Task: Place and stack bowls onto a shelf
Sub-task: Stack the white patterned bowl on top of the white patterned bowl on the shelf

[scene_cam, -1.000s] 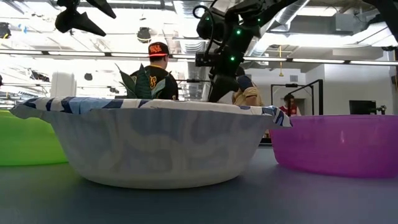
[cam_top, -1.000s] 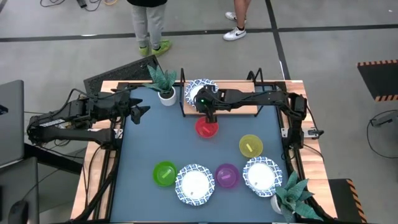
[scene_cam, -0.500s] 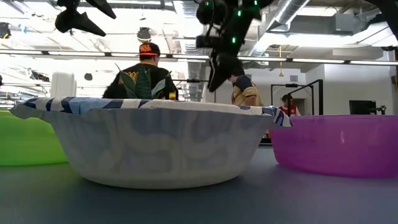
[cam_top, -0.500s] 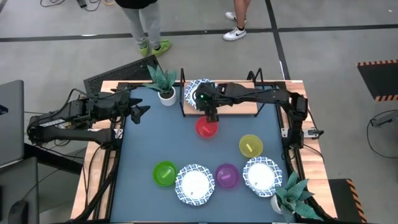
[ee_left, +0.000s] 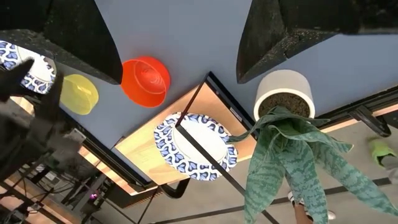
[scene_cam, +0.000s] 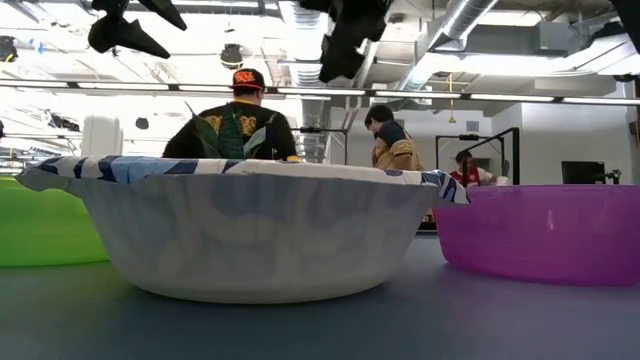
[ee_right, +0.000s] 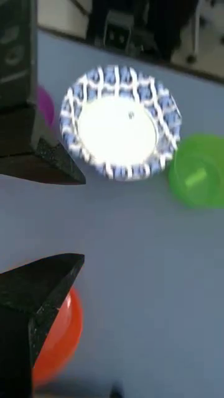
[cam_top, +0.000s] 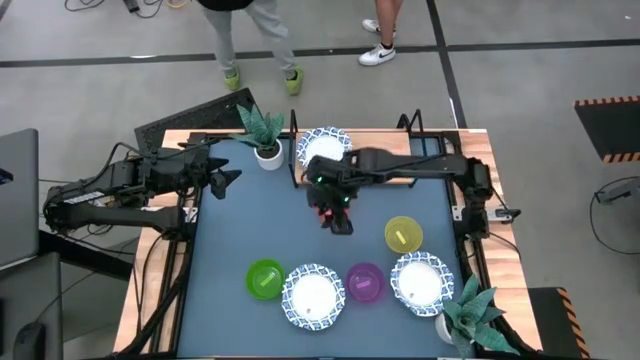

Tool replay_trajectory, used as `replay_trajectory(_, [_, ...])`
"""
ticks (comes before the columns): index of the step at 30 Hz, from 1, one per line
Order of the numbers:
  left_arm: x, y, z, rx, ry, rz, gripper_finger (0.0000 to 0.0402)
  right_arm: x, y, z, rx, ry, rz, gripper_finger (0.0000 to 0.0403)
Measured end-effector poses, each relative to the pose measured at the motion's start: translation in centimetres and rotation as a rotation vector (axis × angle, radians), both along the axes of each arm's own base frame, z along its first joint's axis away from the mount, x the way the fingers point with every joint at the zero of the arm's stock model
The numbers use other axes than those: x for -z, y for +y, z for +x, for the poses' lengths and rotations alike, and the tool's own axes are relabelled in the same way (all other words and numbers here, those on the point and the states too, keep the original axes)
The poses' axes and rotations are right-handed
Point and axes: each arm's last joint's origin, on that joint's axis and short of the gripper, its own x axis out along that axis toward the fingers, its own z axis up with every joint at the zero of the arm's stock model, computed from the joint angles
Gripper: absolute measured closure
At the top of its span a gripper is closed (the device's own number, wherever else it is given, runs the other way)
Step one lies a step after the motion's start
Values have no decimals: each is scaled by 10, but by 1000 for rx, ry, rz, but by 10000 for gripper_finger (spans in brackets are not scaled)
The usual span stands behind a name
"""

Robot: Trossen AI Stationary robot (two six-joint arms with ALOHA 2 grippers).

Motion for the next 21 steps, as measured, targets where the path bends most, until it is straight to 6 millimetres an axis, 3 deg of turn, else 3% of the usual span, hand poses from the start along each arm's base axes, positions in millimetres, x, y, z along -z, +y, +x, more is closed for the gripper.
replay_trajectory(12, [0, 0, 0, 6, -1, -5, 101, 92, 50, 44, -150, 154, 115, 187])
replay_trajectory(21, [1, 0, 0, -11, -12, -37, 101, 124, 81, 59, -251, 116, 130, 187])
